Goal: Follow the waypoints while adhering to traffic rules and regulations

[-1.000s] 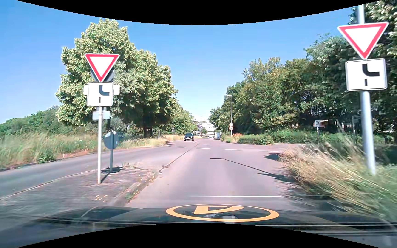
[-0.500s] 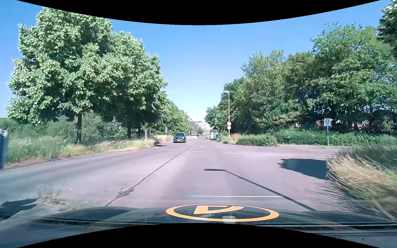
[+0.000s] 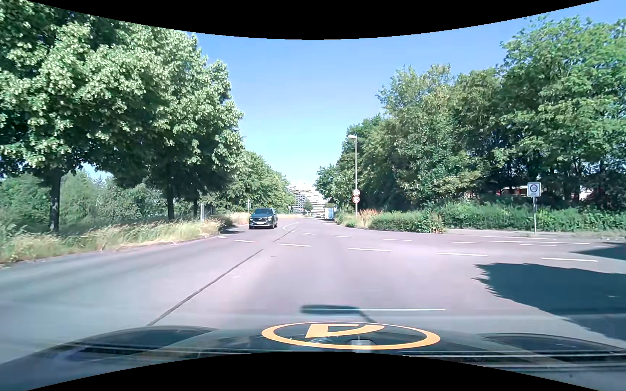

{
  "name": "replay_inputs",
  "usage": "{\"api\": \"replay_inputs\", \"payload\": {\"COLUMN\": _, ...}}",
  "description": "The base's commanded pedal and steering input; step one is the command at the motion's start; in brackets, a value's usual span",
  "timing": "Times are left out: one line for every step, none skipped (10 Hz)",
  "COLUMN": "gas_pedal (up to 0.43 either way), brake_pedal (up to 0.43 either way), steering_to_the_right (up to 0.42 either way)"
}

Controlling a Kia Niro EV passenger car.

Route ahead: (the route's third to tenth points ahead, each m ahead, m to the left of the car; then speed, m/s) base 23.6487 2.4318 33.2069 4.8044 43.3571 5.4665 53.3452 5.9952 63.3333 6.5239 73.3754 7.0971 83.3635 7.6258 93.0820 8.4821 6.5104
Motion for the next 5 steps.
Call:
{"api": "replay_inputs", "payload": {"gas_pedal": 0.020, "brake_pedal": 0.000, "steering_to_the_right": 0.024}}
{"api": "replay_inputs", "payload": {"gas_pedal": 0.020, "brake_pedal": 0.000, "steering_to_the_right": 0.022}}
{"api": "replay_inputs", "payload": {"gas_pedal": 0.039, "brake_pedal": 0.000, "steering_to_the_right": 0.019}}
{"api": "replay_inputs", "payload": {"gas_pedal": 0.150, "brake_pedal": 0.000, "steering_to_the_right": 0.015}}
{"api": "replay_inputs", "payload": {"gas_pedal": 0.197, "brake_pedal": 0.000, "steering_to_the_right": 0.013}}
